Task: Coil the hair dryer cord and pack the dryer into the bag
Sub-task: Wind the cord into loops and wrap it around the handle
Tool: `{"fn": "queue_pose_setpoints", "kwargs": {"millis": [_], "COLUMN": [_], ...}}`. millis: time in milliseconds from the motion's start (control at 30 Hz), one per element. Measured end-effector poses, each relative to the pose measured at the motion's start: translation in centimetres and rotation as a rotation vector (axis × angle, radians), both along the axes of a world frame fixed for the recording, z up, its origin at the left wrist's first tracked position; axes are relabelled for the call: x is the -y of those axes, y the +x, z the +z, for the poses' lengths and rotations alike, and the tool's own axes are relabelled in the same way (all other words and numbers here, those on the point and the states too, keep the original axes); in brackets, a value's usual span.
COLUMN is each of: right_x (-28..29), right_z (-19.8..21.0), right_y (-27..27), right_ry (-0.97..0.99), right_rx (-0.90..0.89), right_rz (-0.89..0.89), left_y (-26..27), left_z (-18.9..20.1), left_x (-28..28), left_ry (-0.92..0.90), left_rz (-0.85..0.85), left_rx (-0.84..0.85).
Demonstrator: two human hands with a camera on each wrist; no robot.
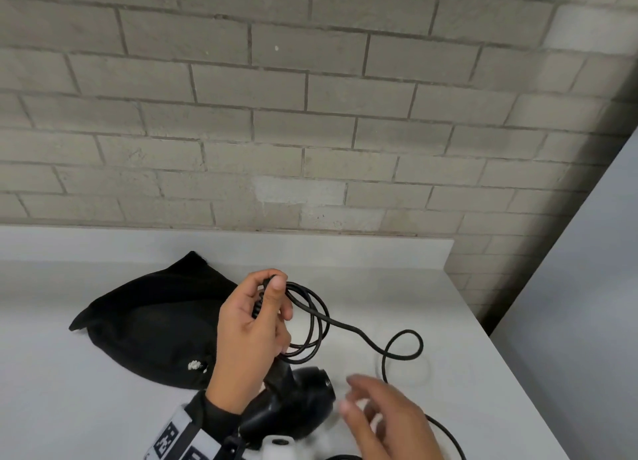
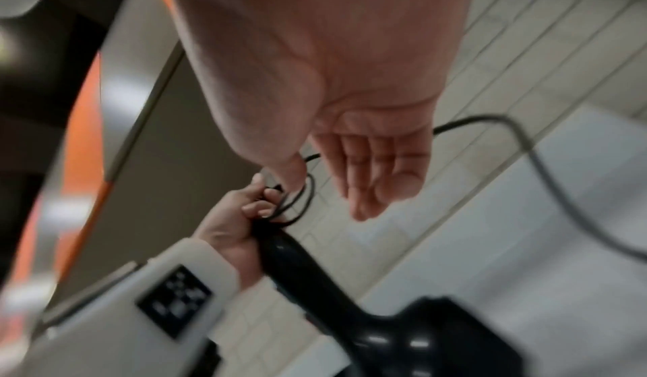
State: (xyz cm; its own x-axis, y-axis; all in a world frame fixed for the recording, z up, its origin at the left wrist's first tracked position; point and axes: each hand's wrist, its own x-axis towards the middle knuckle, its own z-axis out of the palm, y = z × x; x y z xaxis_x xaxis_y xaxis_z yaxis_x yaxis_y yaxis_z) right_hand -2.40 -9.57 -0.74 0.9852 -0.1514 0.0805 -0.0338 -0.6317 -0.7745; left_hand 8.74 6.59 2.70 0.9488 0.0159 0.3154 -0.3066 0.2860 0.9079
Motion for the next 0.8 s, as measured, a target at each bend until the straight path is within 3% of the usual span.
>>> {"fn": "queue_pose_setpoints", "kwargs": {"millis": [133, 367, 600, 800], "right_x": [-3.5, -4.4, -3.2, -3.7], "right_z": [2.6, 2.5, 2.7, 2.3], "right_y": [2.5, 4.6, 4.8, 4.8], "right_ry": [0.221, 0.151, 0.120, 0.445], "right_rx": [0.109, 0.193, 0.262, 0.241], "right_rz": [-0.057, -0.069, -0.044, -0.103], "left_y": [-1.2, -1.5, -1.8, -1.7], "left_z": [0.1, 0.0, 0.0, -0.1], "left_x": [0.4, 0.0, 0.8, 0.7], "left_ry": [0.050, 0.110, 0.022, -0.043], "left_rz": [-0.021, -0.019, -0.063, -0.102], "left_rx": [0.040, 0.097, 0.068, 0.012]}}
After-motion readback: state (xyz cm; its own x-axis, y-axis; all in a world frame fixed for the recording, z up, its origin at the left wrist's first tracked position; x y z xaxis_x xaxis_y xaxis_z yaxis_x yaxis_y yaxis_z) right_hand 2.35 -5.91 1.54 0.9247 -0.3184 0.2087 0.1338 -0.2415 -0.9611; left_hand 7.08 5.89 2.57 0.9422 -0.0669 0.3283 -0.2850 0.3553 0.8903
